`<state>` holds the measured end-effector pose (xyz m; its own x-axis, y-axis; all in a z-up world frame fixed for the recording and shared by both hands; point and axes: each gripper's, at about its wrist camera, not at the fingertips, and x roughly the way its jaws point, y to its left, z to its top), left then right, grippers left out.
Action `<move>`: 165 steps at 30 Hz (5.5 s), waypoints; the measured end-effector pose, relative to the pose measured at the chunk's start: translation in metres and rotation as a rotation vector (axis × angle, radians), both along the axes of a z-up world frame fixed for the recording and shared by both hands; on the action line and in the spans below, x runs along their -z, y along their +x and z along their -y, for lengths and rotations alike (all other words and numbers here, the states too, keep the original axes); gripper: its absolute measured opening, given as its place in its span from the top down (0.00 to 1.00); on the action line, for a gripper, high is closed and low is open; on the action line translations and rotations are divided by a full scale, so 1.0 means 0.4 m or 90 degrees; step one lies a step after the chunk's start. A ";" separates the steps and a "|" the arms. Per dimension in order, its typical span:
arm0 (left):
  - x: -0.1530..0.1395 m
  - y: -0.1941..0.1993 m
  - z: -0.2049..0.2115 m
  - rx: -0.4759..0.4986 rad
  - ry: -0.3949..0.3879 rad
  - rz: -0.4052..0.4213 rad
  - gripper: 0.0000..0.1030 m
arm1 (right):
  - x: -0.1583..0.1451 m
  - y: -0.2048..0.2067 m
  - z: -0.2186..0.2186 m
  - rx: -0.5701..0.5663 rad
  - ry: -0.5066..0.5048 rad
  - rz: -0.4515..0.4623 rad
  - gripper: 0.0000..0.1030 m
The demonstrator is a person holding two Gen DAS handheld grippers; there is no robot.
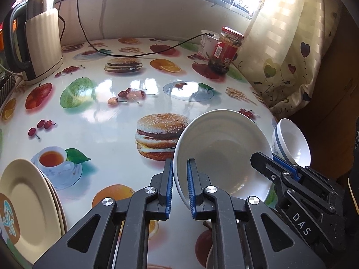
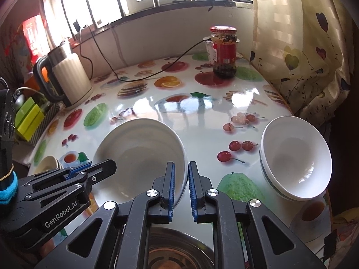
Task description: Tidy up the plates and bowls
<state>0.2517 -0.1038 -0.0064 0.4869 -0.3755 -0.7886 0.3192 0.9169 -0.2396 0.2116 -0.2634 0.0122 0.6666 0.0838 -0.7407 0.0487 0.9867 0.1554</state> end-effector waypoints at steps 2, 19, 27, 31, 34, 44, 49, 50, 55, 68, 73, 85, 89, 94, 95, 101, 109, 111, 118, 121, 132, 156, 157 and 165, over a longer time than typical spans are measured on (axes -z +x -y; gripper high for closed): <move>-0.005 -0.004 -0.001 0.000 0.000 0.005 0.88 | -0.004 -0.005 0.001 0.001 0.004 0.002 0.88; -0.066 -0.063 -0.004 0.013 -0.015 0.033 0.88 | -0.062 -0.081 0.006 0.010 0.013 0.041 0.88; -0.091 -0.112 -0.007 0.026 -0.024 0.044 0.88 | -0.089 -0.147 0.007 0.025 0.023 0.057 0.88; -0.099 -0.138 -0.008 0.032 -0.028 0.046 0.88 | -0.097 -0.180 0.004 0.032 0.026 0.063 0.88; -0.104 -0.157 -0.008 0.038 -0.032 0.047 0.88 | -0.102 -0.202 0.002 0.037 0.024 0.066 0.88; -0.100 -0.212 -0.005 0.061 -0.033 0.043 0.88 | -0.094 -0.274 0.004 0.046 0.025 0.062 0.88; -0.081 -0.230 0.002 0.070 -0.022 0.031 0.88 | -0.076 -0.299 0.009 0.052 0.029 0.053 0.88; -0.076 -0.234 0.003 0.071 -0.019 0.028 0.88 | -0.072 -0.302 0.011 0.054 0.030 0.052 0.88; -0.052 -0.249 0.010 0.080 -0.014 0.012 0.88 | -0.052 -0.317 0.021 0.060 0.036 0.040 0.88; -0.018 -0.262 0.020 0.090 0.002 -0.016 0.88 | -0.007 -0.336 0.029 0.066 0.049 0.006 0.88; -0.011 -0.261 0.021 0.091 0.004 -0.024 0.88 | 0.003 -0.337 0.030 0.068 0.053 -0.004 0.88; -0.007 -0.256 0.025 0.091 0.006 -0.023 0.88 | 0.004 -0.336 0.035 0.068 0.056 -0.007 0.87; -0.007 -0.255 0.021 0.088 0.001 -0.027 0.88 | 0.003 -0.332 0.034 0.067 0.055 -0.009 0.86; -0.006 -0.253 0.015 0.084 -0.010 -0.033 0.88 | 0.002 -0.329 0.031 0.068 0.054 -0.010 0.86; -0.008 -0.252 0.013 0.082 -0.013 -0.032 0.88 | 0.002 -0.328 0.030 0.069 0.052 -0.011 0.85; -0.010 -0.245 0.006 0.078 -0.020 -0.037 0.87 | 0.001 -0.315 0.030 0.071 0.051 -0.016 0.85; -0.011 -0.244 0.010 0.079 -0.020 -0.036 0.87 | 0.002 -0.318 0.036 0.075 0.060 -0.020 0.82; -0.012 -0.245 0.011 0.080 -0.021 -0.036 0.87 | 0.001 -0.321 0.036 0.078 0.061 -0.022 0.82; -0.014 -0.250 0.012 0.078 -0.026 -0.036 0.87 | 0.001 -0.329 0.034 0.081 0.070 -0.028 0.79; -0.012 -0.251 0.009 0.077 -0.029 -0.039 0.87 | 0.000 -0.331 0.035 0.080 0.078 -0.027 0.77; -0.027 -0.254 0.005 0.071 -0.024 -0.021 0.87 | -0.007 -0.341 0.047 0.091 0.076 -0.018 0.67; -0.101 -0.215 0.091 0.097 0.001 0.042 0.78 | -0.070 -0.355 0.147 0.148 0.033 0.052 0.57; -0.104 -0.213 0.098 0.100 0.001 0.046 0.78 | -0.073 -0.353 0.155 0.150 0.030 0.054 0.57; -0.123 -0.186 0.170 0.136 -0.004 0.055 0.77 | -0.071 -0.330 0.226 0.163 0.002 0.055 0.53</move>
<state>0.1772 -0.1720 0.0429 0.4618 -0.4819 -0.7446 0.5260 0.8248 -0.2076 0.0796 -0.3537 0.0405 0.7272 -0.0939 -0.6800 0.2830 0.9435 0.1724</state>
